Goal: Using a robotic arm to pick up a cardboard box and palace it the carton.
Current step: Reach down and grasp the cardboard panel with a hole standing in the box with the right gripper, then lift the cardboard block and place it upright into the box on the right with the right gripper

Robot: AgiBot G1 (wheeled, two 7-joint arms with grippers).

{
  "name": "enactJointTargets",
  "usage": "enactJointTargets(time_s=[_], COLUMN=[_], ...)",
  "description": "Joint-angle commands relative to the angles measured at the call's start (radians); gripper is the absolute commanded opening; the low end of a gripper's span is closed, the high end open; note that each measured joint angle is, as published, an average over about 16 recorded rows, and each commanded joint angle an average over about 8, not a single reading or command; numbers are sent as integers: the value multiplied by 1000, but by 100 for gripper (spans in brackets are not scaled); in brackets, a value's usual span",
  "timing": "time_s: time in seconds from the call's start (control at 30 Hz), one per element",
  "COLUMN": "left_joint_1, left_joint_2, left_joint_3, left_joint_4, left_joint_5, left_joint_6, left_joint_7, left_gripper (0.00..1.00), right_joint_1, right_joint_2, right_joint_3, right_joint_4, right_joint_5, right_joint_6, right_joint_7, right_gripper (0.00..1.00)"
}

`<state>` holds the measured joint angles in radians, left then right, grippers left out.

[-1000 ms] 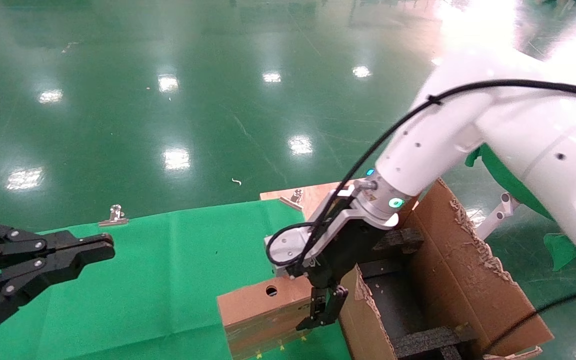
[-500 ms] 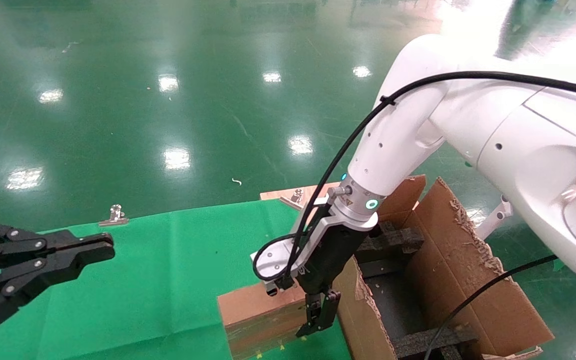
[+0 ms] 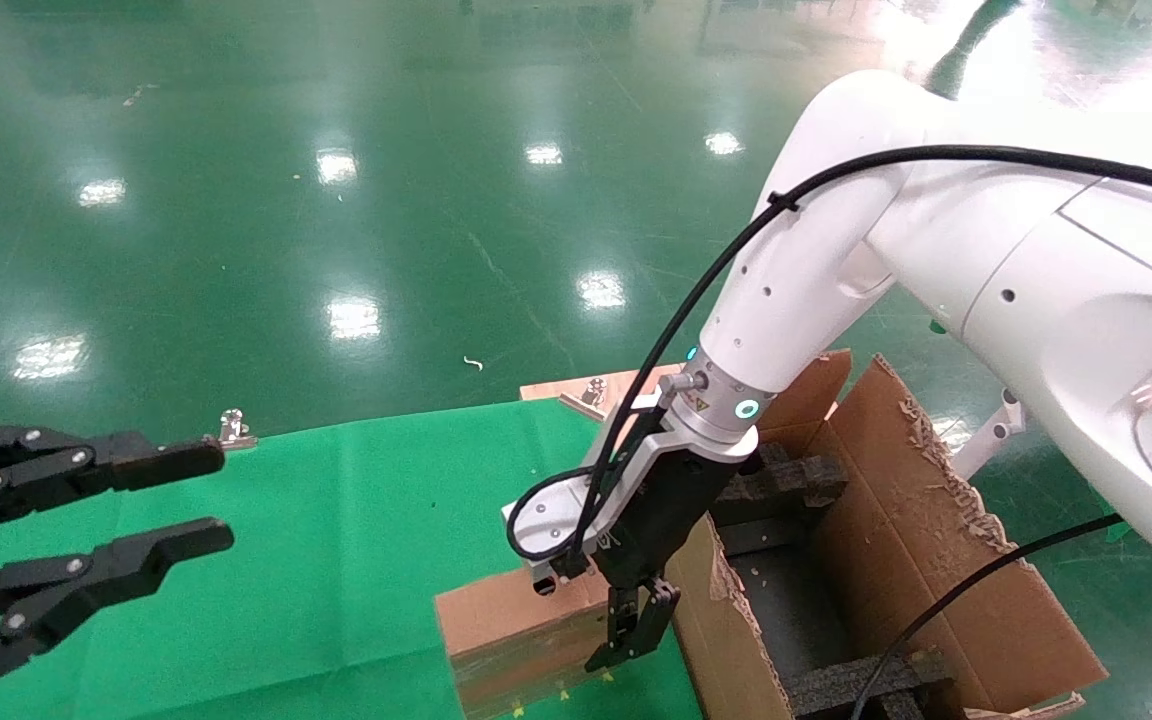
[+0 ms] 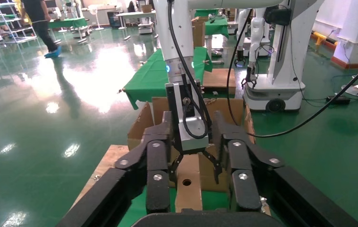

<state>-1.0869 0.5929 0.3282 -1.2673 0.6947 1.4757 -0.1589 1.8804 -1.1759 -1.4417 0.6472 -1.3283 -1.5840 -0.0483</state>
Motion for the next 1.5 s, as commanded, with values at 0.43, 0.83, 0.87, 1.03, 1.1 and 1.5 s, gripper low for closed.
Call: enactJointTargets(time_s=[0.43, 0.83, 0.87, 1.03, 1.1, 1.5], left_joint_1=[0, 0, 0, 0, 0, 0], left_joint_2=[0, 0, 0, 0, 0, 0], left_joint_3=[0, 0, 0, 0, 0, 0], left_joint_4=[0, 0, 0, 0, 0, 0], left_joint_5=[0, 0, 0, 0, 0, 0], left_joint_6=[0, 0, 0, 0, 0, 0], left_joint_7=[0, 0, 0, 0, 0, 0], left_gripper=[100, 100, 100, 100, 100, 100], right_joint_1=[-3, 5, 12, 81, 122, 412], right_joint_2=[5, 18, 22, 41, 48, 72], right_joint_3=[8, 9, 8, -5, -15, -84], right_joint_4=[6, 3, 2, -7, -15, -125], right_joint_5=[-4, 29, 38, 88, 107, 191], right_joint_6=[0, 3, 2, -5, -8, -4], right_joint_7=[3, 9, 10, 2, -5, -104], right_gripper=[0, 0, 0, 0, 0, 0])
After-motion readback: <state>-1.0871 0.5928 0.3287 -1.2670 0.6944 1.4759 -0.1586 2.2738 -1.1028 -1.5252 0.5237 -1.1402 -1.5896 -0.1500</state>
